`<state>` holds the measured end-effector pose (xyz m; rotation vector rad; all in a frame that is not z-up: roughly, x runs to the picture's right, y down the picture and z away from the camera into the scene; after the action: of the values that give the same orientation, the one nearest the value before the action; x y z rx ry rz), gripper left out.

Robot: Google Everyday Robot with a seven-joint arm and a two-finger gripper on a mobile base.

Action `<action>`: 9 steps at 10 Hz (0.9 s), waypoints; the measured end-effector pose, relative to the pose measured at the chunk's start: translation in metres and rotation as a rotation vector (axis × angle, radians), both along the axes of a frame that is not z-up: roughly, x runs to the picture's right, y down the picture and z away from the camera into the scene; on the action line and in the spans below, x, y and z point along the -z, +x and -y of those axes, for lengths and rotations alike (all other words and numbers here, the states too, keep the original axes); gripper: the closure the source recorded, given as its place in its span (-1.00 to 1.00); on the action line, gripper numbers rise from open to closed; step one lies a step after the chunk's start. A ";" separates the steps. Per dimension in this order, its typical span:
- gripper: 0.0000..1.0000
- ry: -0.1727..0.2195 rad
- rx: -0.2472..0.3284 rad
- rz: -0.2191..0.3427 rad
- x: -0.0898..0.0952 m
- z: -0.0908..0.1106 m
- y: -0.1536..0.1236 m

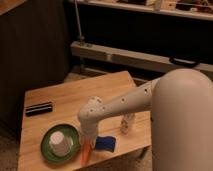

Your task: Drag the pepper across the table

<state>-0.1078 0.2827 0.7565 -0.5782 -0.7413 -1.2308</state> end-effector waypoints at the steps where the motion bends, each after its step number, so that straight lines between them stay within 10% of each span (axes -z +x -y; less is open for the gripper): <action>1: 0.78 0.000 -0.002 0.003 0.002 -0.002 0.000; 9: 0.78 -0.016 0.000 0.033 0.018 -0.017 -0.003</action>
<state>-0.1105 0.2999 0.7388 -0.5725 -0.7797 -1.2376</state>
